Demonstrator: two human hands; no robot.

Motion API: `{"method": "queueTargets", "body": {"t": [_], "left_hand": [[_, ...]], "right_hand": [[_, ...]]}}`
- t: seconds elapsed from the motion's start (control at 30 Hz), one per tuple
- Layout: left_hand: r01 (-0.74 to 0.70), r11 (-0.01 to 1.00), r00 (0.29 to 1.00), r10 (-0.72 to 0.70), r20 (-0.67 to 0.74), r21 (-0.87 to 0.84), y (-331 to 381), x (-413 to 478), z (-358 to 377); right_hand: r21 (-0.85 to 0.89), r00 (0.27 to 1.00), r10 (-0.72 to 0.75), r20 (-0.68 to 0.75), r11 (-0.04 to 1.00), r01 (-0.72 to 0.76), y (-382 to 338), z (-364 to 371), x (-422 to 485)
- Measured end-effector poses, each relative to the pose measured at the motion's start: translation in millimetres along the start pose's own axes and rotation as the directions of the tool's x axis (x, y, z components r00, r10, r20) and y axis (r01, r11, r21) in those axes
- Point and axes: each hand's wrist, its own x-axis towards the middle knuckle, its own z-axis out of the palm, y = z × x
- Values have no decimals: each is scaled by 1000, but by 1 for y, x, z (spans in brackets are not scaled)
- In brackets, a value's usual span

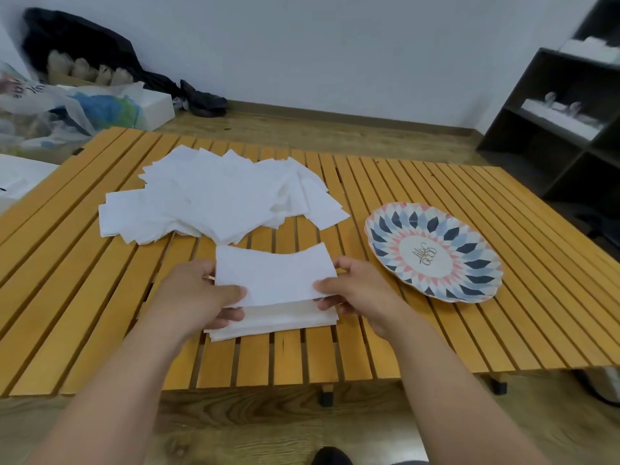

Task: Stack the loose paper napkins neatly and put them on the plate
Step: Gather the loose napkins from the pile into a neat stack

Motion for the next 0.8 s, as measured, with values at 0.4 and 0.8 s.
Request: {"method": "queueTargets", "body": {"t": [0.4, 0.8], "left_hand": [[-57, 799, 979, 162, -122, 599, -18, 20, -1], [-3, 568, 976, 180, -121, 823, -22, 25, 3]], "right_hand": [[-400, 997, -72, 18, 914, 74, 13, -3, 14], [-724, 965, -199, -169, 690, 16, 20, -1, 24]]}}
